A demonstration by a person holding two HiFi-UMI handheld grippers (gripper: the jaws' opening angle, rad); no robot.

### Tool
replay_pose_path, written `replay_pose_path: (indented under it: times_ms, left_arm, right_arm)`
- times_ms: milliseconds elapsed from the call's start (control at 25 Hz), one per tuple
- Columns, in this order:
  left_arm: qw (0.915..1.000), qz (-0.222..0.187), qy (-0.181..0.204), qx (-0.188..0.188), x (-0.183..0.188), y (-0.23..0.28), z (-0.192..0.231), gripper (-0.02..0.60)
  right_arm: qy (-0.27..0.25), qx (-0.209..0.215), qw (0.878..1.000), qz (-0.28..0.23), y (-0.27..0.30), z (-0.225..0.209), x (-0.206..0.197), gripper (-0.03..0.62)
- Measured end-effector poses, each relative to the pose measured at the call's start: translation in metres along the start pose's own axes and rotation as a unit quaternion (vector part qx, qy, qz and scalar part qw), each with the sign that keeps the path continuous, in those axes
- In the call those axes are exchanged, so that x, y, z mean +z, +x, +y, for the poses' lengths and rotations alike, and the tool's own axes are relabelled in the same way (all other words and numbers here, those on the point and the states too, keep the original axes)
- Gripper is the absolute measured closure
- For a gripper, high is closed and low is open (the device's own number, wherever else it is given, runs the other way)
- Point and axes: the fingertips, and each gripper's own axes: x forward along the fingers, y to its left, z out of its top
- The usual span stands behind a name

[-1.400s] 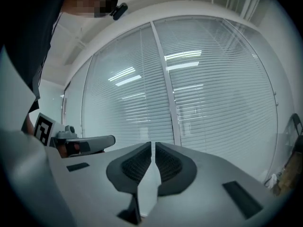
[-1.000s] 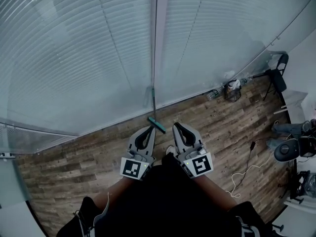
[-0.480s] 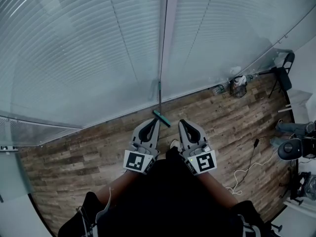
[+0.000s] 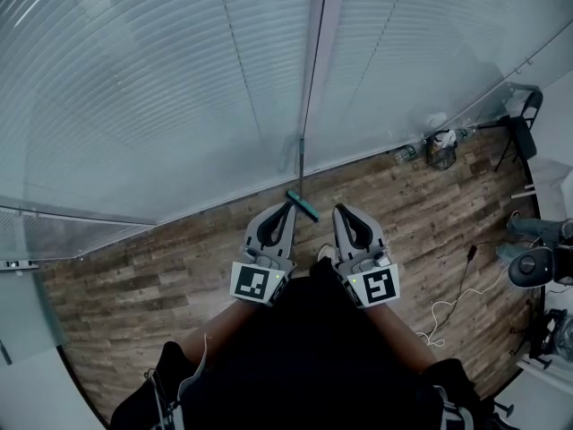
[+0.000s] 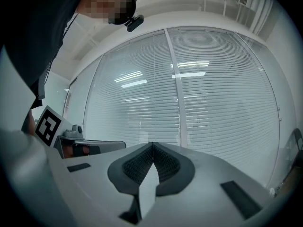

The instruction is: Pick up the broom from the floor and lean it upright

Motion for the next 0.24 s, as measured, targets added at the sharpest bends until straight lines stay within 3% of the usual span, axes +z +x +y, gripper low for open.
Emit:
replay_pose_path:
  times_ms: [240]
  left_arm:
    - [1.0,0.0,-0.004,-0.003,0.0008,0.005,0.0069,0.563]
  right_arm:
    - [-0.006,-0.005,1.0,-0.01,0.0066,-0.0019,-0.0013,0.576]
